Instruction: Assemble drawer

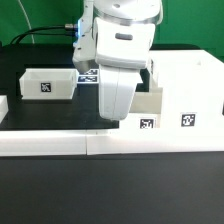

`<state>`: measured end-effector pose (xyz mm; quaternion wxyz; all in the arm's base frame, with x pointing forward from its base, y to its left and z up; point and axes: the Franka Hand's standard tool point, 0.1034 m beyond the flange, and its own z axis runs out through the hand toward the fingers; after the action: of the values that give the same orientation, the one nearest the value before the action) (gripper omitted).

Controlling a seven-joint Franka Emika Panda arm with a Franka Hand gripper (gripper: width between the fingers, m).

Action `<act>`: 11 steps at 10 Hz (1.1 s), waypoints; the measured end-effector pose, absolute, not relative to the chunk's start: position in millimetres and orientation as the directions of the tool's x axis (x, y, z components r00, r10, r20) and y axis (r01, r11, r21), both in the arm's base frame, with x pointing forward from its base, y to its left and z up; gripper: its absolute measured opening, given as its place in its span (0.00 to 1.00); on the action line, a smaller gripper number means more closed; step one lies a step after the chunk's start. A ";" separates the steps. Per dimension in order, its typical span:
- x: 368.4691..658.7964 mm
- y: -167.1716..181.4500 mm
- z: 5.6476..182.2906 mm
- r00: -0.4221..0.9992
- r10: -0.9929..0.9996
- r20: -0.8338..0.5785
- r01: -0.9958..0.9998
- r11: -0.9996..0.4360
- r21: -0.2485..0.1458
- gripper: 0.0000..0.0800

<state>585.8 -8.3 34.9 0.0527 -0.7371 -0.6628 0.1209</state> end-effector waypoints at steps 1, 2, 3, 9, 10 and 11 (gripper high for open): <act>585.8 -8.4 34.9 0.093 0.990 -0.108 0.964 -0.116 -0.238 0.81; 585.8 -8.5 34.9 0.093 0.990 -0.108 0.964 -0.116 -0.238 0.81; 585.8 -8.5 34.9 0.093 0.990 -0.108 0.964 -0.116 -0.238 0.81; 562.8 -19.2 36.0 0.111 0.993 -0.037 0.968 -0.117 -0.223 0.81; 562.7 -20.0 35.9 0.114 0.993 -0.038 0.967 -0.120 -0.223 0.81; 563.0 -21.1 35.8 0.094 0.995 -0.019 0.970 -0.096 -0.224 0.81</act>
Offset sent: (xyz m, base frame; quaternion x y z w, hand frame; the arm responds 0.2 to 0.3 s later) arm 0.0000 0.0000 0.0000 0.0000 0.0000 0.0000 1.0000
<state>563.0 -21.1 35.8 0.0769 -0.7354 -0.6681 0.0831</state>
